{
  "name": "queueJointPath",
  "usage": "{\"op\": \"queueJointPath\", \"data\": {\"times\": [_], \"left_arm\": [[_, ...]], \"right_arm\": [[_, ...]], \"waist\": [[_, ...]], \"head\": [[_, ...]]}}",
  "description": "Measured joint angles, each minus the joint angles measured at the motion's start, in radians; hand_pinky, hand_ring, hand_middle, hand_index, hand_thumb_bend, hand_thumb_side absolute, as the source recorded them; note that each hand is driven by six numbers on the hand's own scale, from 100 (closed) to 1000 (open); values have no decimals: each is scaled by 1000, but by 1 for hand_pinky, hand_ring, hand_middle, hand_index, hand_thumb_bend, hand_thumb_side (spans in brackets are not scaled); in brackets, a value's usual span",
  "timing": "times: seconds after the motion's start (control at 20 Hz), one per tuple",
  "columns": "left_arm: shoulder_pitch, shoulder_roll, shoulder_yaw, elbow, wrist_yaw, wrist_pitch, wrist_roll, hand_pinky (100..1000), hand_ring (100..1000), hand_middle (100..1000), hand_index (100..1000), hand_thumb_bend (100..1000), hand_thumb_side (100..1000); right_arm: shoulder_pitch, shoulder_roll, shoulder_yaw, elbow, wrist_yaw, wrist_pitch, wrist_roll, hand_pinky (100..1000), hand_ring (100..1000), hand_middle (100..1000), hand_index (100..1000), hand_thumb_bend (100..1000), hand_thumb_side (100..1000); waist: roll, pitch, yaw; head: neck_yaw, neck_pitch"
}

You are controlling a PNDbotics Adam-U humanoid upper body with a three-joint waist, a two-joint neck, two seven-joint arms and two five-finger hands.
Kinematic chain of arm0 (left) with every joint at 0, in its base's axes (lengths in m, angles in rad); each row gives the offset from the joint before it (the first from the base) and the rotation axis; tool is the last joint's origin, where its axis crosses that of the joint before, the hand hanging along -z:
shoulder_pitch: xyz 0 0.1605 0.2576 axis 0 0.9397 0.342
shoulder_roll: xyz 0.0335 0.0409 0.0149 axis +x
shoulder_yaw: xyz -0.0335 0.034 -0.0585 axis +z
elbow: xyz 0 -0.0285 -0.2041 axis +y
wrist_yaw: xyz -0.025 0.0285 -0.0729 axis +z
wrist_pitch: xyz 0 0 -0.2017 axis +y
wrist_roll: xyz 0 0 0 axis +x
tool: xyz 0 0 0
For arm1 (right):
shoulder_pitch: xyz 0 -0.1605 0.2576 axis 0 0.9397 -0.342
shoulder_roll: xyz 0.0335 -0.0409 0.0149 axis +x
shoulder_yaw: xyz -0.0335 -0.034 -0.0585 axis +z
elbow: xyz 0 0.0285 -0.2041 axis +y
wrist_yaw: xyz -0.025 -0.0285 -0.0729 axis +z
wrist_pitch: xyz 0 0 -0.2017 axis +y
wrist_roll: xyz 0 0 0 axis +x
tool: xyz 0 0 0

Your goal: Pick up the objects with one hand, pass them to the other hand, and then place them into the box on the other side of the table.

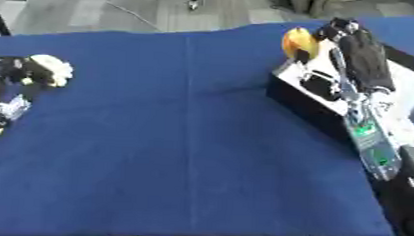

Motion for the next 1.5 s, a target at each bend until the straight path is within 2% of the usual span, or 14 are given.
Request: {"op": "queueJointPath", "data": {"times": [0.1,0.15,0.3,0.35,0.45,0.6,0.8,1.0,1.05,1.3,1.45,1.5], "left_arm": [[0,0,2,3,-7,0,6,782,536,582,733,100,555],[0,0,2,4,-9,1,8,782,537,582,733,100,556],[1,0,3,10,-15,0,9,782,538,583,735,100,555],[1,0,5,11,-16,0,9,782,538,584,735,100,574],[1,0,6,15,-22,-1,10,781,540,585,735,100,534],[3,17,13,18,-39,-3,17,778,543,588,736,100,506],[4,58,26,40,-84,0,37,771,553,597,740,100,410],[-1,127,39,80,-141,11,62,768,578,619,752,100,313],[-3,146,41,92,-157,12,67,767,592,630,756,100,244],[-22,249,50,175,-233,29,68,762,637,673,776,100,259],[-32,318,49,238,-279,49,68,759,660,688,789,188,300],[-36,339,48,260,-294,59,67,759,673,698,793,244,326]], "right_arm": [[-12,-9,-56,56,16,35,29,821,867,763,987,100,299],[-23,-16,-82,85,29,53,46,829,872,781,1000,100,315],[-69,-41,-117,169,73,104,91,836,875,791,1000,100,231],[-90,-47,-118,194,89,121,96,835,873,789,1000,100,193],[-118,-52,-109,218,122,154,89,836,868,781,1000,100,100],[-131,-48,-71,195,172,169,55,834,858,770,1000,100,100],[-130,-4,2,108,235,128,-4,830,837,755,975,100,100],[-95,67,93,11,277,72,-65,825,828,742,956,100,100],[-81,82,112,-13,280,57,-81,824,824,736,948,100,100],[3,126,177,-136,276,-18,-154,823,827,727,946,100,100],[43,129,181,-210,249,-63,-157,823,829,726,947,100,100],[54,129,179,-236,237,-78,-149,823,830,726,947,100,100]], "waist": [[-2,0,10],[-3,-1,16],[-8,-2,21],[-8,-3,22],[-9,-3,23],[-9,-3,21],[-6,-3,20],[3,-8,13],[5,-10,11],[9,-11,5],[11,-12,-1],[11,-12,-3]], "head": [[-9,0],[-14,0],[-24,0],[-25,0],[-25,0],[-10,0],[44,0],[141,0],[163,0],[237,0],[265,0],[273,0]]}}
